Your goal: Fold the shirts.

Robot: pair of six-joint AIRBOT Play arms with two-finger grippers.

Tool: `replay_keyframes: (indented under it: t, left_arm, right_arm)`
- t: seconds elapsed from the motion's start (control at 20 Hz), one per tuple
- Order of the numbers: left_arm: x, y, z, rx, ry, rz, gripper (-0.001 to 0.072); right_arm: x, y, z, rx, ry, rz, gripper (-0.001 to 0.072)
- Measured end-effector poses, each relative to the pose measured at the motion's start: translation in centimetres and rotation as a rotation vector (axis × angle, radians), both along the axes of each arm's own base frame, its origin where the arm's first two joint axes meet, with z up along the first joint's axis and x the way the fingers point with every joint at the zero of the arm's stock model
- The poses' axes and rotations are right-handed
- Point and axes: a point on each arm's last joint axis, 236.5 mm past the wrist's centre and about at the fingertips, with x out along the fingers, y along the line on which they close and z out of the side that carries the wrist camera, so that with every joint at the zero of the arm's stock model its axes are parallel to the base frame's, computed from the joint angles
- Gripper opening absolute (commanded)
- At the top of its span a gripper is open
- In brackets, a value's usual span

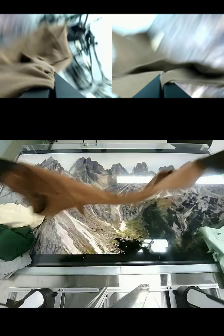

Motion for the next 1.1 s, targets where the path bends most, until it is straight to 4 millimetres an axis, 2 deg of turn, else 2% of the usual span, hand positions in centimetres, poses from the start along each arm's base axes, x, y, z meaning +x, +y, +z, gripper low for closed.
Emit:
replay_keyframes:
  t: [0.1,0.2,0.35,0.45,0.55,0.7,0.8,0.85,0.95,1.05,1.1]
  left_arm:
    - [-3.3,1.7,6.0,0.017,-0.212,0.123,0.0027]
    - [-5.9,2.6,10.0,0.066,-0.366,0.259,0.0027]
    - [-7.9,2.5,13.3,0.136,-0.502,0.422,0.0027]
    - [-8.3,2.4,14.2,0.142,-0.54,0.454,0.0027]
    - [-8.1,2.4,14.5,0.11,-0.541,0.424,0.0027]
    - [-8.9,0.6,14.5,0.044,-0.561,0.26,0.0027]
    - [-8.0,0.2,13.9,0.024,-0.532,0.211,0.0028]
    - [-6.5,0.3,12.9,0.029,-0.489,0.21,0.0028]
    - [-2.5,0.3,10.0,0.053,-0.377,0.197,0.0028]
    - [2.1,-0.2,5.9,0.079,-0.252,0.172,0.0027]
    - [4.6,-0.5,3.7,0.089,-0.189,0.166,0.0027]
  right_arm:
    - [-3.3,-0.6,6.7,-0.056,-0.211,-0.158,0.0022]
    - [-6.6,-0.3,11.4,-0.106,-0.375,-0.281,0.0022]
    - [-10.6,0.5,16.5,-0.159,-0.572,-0.437,0.0021]
    - [-11.4,-0.2,18.2,-0.183,-0.637,-0.526,0.0021]
    - [-11.4,-0.8,18.6,-0.19,-0.655,-0.566,0.0021]
    - [-11.0,-1.3,18.6,-0.186,-0.651,-0.579,0.0021]
    - [-10.2,-2.1,18.4,-0.173,-0.637,-0.586,0.0021]
    - [-9.2,-2.6,17.8,-0.16,-0.609,-0.577,0.0021]
    - [-6.0,-3.6,14.9,-0.11,-0.497,-0.532,0.0021]
    - [-1.8,-4.0,10.3,-0.061,-0.349,-0.467,0.002]
    - [0.6,-3.9,7.2,-0.047,-0.271,-0.429,0.002]
